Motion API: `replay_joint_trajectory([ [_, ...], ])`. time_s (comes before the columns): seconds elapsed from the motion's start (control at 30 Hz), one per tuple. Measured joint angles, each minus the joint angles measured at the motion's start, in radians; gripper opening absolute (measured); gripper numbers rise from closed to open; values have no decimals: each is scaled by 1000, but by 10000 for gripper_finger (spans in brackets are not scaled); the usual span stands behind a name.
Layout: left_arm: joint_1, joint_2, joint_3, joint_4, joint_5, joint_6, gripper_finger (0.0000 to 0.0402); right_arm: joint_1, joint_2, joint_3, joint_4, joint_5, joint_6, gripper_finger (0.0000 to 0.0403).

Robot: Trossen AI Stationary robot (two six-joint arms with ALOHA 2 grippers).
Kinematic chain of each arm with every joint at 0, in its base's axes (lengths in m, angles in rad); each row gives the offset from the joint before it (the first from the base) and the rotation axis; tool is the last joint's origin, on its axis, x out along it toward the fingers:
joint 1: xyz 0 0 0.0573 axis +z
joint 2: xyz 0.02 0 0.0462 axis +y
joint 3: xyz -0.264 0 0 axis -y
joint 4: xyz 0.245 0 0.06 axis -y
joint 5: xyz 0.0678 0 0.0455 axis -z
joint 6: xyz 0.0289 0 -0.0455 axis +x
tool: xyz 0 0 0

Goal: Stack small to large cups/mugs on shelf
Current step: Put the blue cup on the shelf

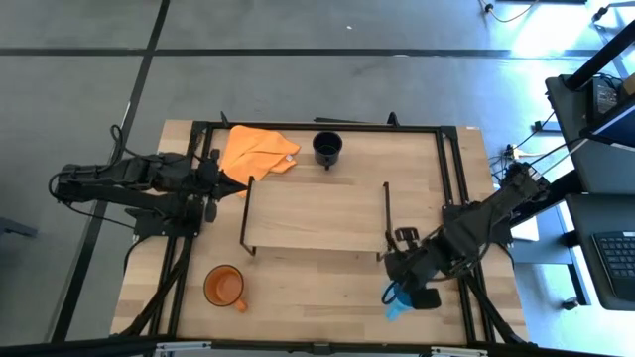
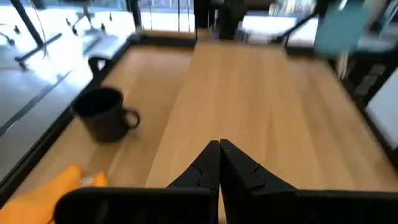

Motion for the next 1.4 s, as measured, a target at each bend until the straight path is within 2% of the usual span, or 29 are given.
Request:
replay_joint_trajectory([
  [0.07,0,6,0,-42,16,2,0,-31,4,68,-58,47,-71,8],
  [0.17,-1,20,0,-19,103,-2,0,-107,28,164,-127,100,-200,10],
  [0.27,-11,38,19,-1,158,-1,0,-196,67,243,-179,101,-331,12],
  [0.47,-44,106,132,-17,196,26,0,-352,174,383,-257,62,-549,13],
  [0.73,-87,240,308,-304,209,85,0,-470,244,459,-270,55,-778,15],
  [1.1,-99,355,413,-318,208,163,0,-609,311,455,-270,-23,-883,15],
  [1.4,-98,370,421,-327,208,166,0,-597,312,455,-270,-162,-881,16],
])
